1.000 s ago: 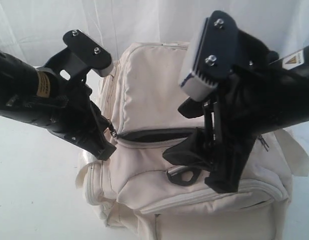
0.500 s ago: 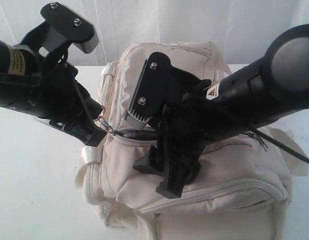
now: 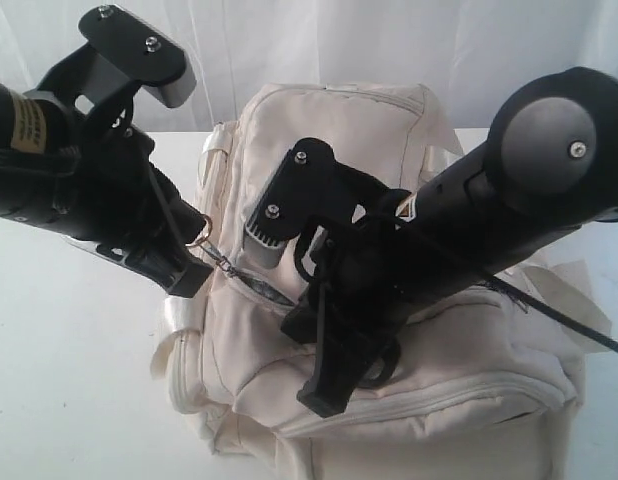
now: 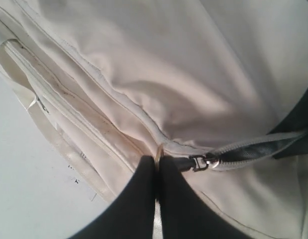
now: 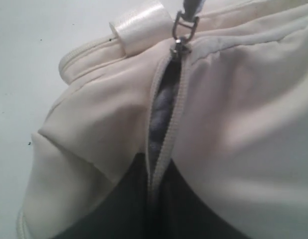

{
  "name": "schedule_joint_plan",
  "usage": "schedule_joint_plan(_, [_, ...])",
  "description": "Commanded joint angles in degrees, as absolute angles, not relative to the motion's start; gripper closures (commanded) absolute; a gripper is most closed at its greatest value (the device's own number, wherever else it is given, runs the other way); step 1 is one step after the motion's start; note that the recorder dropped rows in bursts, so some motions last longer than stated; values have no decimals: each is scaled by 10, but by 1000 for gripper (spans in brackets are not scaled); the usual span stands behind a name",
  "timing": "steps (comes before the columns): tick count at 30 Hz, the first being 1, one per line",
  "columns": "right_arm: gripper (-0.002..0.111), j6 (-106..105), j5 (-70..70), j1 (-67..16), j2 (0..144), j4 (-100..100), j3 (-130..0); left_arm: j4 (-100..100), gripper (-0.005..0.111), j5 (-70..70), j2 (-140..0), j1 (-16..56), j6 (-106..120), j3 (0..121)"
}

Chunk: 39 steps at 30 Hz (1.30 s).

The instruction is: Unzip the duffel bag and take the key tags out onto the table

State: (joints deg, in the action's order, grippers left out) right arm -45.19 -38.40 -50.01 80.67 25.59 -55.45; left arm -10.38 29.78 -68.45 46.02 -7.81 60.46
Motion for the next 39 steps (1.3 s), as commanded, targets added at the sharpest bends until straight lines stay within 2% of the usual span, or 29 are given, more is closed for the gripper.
schedule_joint_plan(1, [108,-424,-484,-502,804,260,-553,-145,107,304,-681,459,-75,608])
schedule_joint_plan(6, [108,-400,-535,-502,803,260,-553,-191,107,308,-690,459,-98,608])
schedule_joint_plan(12, [108,-392,-545,-502,763,259,-553,-357,107,295,-694,455,-226,608])
schedule_joint_plan(18, [108,-369,-626,-502,753,242,-552,-359,107,259,-694,363,-238,608])
schedule_joint_plan(22, [108,-292,-660,-502,753,146,-552,-359,107,272,-694,338,-238,608])
schedule_joint_plan(39, [108,-29,-699,-502,749,-160,-455,-365,107,277,-693,338,-236,608])
